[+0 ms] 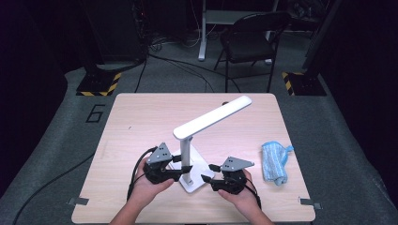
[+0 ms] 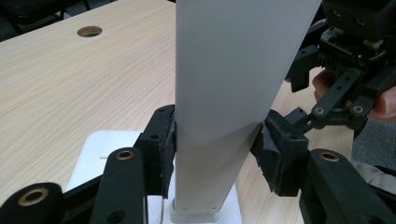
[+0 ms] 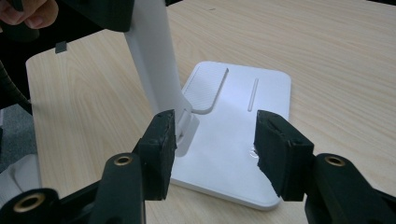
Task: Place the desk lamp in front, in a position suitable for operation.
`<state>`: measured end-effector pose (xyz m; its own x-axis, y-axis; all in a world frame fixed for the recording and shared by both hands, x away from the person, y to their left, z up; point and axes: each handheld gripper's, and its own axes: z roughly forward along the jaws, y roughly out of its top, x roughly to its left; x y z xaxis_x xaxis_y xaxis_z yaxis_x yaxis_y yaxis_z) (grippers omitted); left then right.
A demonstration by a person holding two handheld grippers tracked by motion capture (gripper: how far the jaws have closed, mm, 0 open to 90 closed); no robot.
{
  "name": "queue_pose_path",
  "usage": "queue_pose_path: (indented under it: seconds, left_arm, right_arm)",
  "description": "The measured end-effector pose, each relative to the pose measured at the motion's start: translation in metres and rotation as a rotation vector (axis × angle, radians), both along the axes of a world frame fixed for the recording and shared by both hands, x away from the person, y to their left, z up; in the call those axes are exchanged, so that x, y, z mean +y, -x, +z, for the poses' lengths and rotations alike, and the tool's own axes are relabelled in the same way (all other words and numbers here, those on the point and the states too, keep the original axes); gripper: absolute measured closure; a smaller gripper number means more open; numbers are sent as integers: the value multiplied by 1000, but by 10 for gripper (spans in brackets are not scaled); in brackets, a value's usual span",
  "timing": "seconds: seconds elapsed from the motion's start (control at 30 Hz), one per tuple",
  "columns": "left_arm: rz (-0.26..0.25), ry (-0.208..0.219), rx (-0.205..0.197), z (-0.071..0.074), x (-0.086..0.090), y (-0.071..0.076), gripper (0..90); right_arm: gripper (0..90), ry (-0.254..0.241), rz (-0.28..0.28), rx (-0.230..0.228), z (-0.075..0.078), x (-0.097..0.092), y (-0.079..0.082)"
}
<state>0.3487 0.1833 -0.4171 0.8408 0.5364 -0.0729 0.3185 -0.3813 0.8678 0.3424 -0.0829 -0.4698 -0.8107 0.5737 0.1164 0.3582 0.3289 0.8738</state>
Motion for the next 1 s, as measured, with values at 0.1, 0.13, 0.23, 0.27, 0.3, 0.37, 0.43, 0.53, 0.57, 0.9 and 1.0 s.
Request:
queue_pose_path:
  seconds: [0.1, 0.13, 0.23, 0.27, 0.3, 0.37, 0.43, 0.53, 0.57, 0.9, 1.0]
  left_arm:
    - [6, -1, -7, 0, 6, 0, 512]
    - [-2, -12, -16, 1, 9, -1, 512]
    - [-11, -11, -13, 1, 16, -2, 512]
    - [-20, -17, -11, 1, 18, -2, 512]
    - [-15, -13, -3, 2, 19, -2, 512]
    - [-21, -18, -4, 2, 23, -3, 511]
    - [-14, -13, 7, 2, 27, -4, 507]
    - [-23, -24, 18, 3, 31, -5, 503]
    - [-11, -14, 14, 3, 31, -5, 502]
    - [4, -24, 39, 15, 24, -7, 456]
    - [6, -14, 38, 17, 20, -8, 441]
  right_arm:
    - [482, -4, -12, 1, 0, -4, 1]
    - [482, -3, -13, 3, 0, -5, 0]
    - [481, -3, -15, -2, 0, -8, 0]
    - [481, -1, -21, 6, 0, -8, 1]
    - [481, -8, -21, 6, 0, -9, 1]
    - [480, -9, -21, 6, 0, -9, 1]
    - [479, -7, -24, 7, 0, -10, 2]
    - [478, -13, -28, 5, -1, -11, 3]
    - [477, -13, -25, 0, -2, -12, 2]
    - [474, -18, -42, 10, -4, -16, 3]
    - [473, -16, -46, 14, -5, -17, 3]
